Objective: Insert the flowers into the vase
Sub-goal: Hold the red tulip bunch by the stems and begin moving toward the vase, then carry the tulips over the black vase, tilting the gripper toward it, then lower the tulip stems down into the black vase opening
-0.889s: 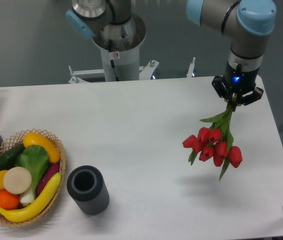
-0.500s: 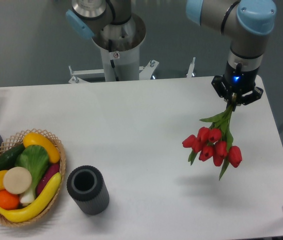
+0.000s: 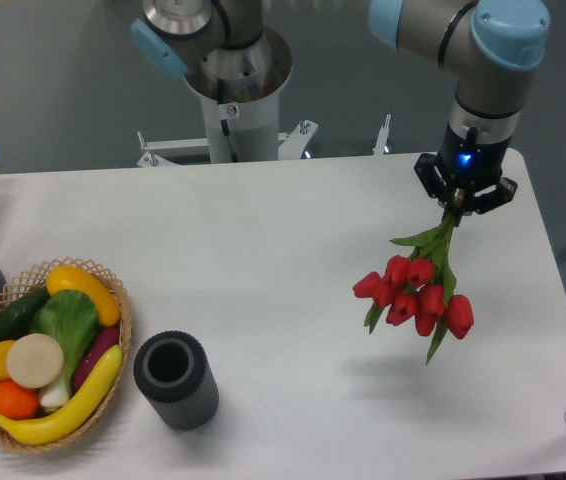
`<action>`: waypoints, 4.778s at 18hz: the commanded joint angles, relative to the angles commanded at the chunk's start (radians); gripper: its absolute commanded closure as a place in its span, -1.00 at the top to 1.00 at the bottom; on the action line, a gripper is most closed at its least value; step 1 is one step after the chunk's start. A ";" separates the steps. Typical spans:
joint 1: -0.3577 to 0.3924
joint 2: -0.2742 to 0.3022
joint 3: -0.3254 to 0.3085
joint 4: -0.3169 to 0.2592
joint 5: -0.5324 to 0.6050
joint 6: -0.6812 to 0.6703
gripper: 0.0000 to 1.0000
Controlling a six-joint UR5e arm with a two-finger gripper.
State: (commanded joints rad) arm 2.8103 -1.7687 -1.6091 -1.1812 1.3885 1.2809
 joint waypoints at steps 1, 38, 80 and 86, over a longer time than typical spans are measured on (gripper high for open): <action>-0.002 0.000 0.000 0.002 -0.028 -0.008 -1.00; -0.120 -0.063 -0.021 0.308 -0.954 -0.336 -1.00; -0.359 -0.216 0.066 0.459 -1.115 -0.330 -0.94; -0.351 -0.233 0.041 0.460 -1.115 -0.258 -0.94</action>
State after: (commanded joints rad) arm 2.4589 -2.0018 -1.5677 -0.7210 0.2730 1.0231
